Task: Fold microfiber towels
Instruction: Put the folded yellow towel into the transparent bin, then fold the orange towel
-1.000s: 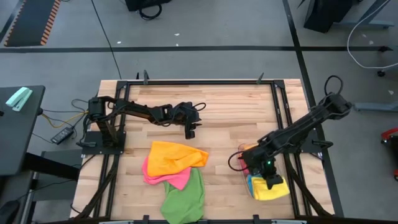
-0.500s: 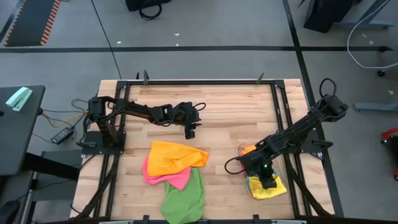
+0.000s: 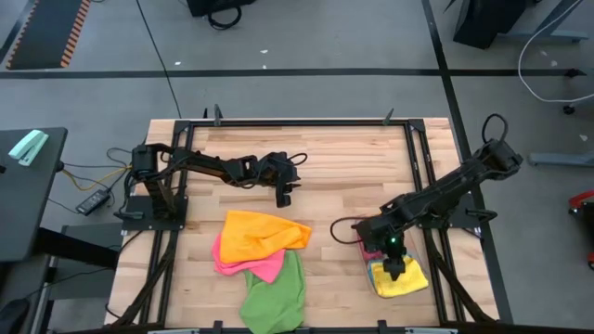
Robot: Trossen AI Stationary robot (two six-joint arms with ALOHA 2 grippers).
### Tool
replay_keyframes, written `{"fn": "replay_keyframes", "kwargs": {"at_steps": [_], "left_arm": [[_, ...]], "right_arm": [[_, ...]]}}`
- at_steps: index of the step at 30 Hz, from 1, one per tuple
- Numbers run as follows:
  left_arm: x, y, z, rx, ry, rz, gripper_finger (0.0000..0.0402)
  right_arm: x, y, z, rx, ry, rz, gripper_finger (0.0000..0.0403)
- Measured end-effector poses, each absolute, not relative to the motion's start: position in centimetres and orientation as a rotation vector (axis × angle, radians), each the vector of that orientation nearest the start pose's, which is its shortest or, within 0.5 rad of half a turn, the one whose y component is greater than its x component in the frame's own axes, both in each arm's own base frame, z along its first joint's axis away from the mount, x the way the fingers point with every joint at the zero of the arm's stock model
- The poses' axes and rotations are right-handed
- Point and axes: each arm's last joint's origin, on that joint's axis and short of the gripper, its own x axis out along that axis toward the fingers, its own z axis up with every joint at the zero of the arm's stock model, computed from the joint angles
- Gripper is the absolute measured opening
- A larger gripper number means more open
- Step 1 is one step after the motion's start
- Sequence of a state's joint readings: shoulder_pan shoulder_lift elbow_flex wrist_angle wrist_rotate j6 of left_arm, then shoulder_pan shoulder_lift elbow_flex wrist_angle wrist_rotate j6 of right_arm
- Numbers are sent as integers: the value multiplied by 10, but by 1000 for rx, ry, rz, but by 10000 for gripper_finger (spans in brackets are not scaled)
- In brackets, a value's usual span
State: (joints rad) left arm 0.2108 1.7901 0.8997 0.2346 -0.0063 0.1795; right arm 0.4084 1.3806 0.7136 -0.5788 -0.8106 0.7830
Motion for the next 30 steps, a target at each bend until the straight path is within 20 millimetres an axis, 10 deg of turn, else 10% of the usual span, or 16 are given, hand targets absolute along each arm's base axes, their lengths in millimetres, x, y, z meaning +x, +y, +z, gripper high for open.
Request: {"fn": "replay_keyframes", "kwargs": {"at_steps": [18, 30], "left_arm": [[347, 74, 149, 104, 674, 149, 107], [337, 56, 156, 29, 728, -139, 97]], "right_arm": [[171, 73, 215, 983, 1615, 393, 252], [199, 63, 241, 577, 925, 306, 252]]}}
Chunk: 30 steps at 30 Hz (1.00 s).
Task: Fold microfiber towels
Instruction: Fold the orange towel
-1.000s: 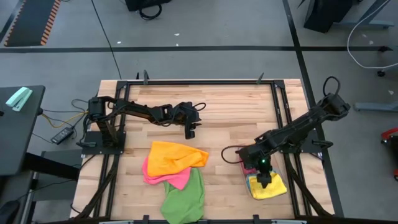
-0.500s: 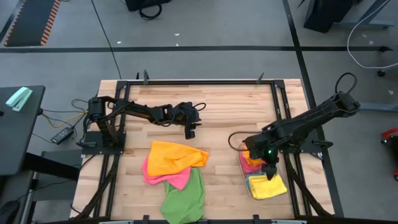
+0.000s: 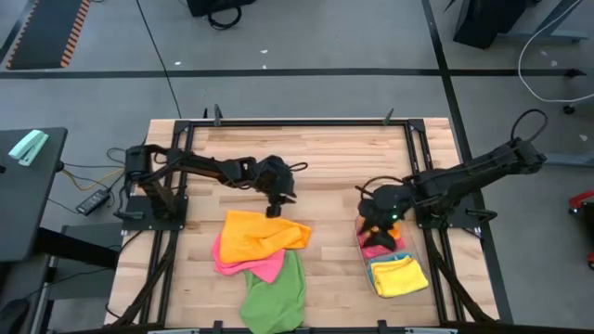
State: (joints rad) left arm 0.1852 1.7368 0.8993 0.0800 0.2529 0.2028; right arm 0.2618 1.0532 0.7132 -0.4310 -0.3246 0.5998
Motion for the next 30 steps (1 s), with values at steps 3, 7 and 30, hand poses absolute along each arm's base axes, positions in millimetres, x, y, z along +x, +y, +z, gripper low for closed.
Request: {"fn": "replay_keyframes", "kwargs": {"at_steps": [3, 7, 30], "left_arm": [[332, 53, 166, -6, 727, -190, 96], [323, 47, 171, -95, 800, -174, 103], [290, -27, 157, -301, 1249, -205, 154]], "right_arm": [[211, 60, 246, 374, 737, 218, 252], [222, 55, 249, 158, 590, 26, 252], [296, 38, 191, 42, 495, -160, 252]]}}
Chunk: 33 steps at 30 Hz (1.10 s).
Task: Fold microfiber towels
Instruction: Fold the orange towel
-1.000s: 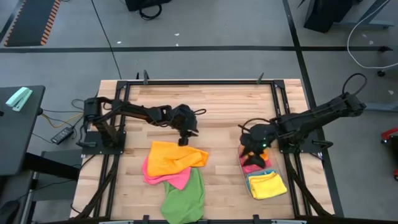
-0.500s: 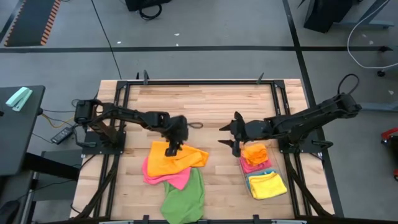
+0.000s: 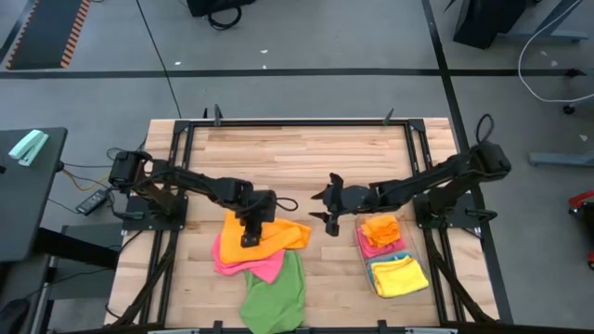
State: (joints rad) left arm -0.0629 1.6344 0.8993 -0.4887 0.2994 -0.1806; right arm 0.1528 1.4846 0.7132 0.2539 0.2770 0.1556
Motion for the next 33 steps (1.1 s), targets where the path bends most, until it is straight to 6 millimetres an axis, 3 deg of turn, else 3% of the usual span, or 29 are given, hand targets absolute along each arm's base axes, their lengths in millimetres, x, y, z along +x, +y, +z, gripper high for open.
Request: {"fn": "replay_keyframes", "kwargs": {"at_steps": [7, 14, 20, 24, 28, 33], "left_arm": [[288, -33, 157, -409, 1291, -115, 146], [291, -29, 157, -363, 1233, 76, 132], [291, -30, 156, -343, 1222, 109, 84], [292, -36, 157, -288, 1191, 185, 15], [293, -45, 159, -138, 1066, 379, 25], [297, -55, 162, -34, 989, 369, 17]], "right_arm": [[310, 41, 180, -27, 425, -96, 252], [322, 39, 175, -61, 337, -96, 252], [328, 32, 178, -133, 325, -99, 252], [335, 27, 189, -170, 289, -69, 252], [339, 23, 195, -177, 267, -33, 252], [340, 15, 196, -172, 259, -43, 252]]}}
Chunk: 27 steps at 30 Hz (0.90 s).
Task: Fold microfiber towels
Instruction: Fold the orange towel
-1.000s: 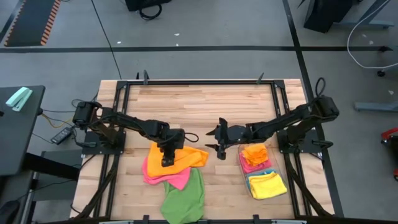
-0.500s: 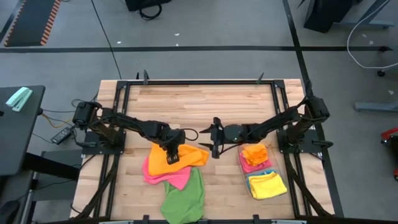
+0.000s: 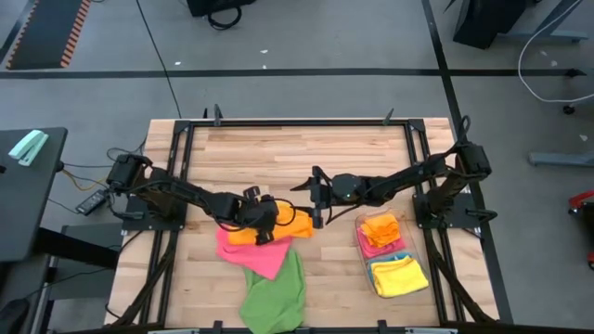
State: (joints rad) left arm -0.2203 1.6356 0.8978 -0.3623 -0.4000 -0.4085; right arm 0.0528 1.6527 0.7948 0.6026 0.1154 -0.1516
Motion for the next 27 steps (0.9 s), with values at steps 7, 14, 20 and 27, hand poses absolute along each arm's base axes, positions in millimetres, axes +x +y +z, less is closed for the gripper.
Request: {"fn": "replay_keyframes", "kwargs": {"at_steps": [7, 14, 20, 27], "left_arm": [[300, -51, 167, 91, 886, 515, 27], [303, -40, 176, 317, 747, 781, 29], [310, -31, 180, 504, 792, 729, 13], [313, -12, 181, 729, 915, 622, 37]], "right_arm": [[340, 10, 194, -167, 280, -26, 252], [339, 11, 191, -151, 313, -15, 252], [338, 15, 187, -154, 349, 29, 252], [337, 14, 186, -226, 361, 41, 252]]}}
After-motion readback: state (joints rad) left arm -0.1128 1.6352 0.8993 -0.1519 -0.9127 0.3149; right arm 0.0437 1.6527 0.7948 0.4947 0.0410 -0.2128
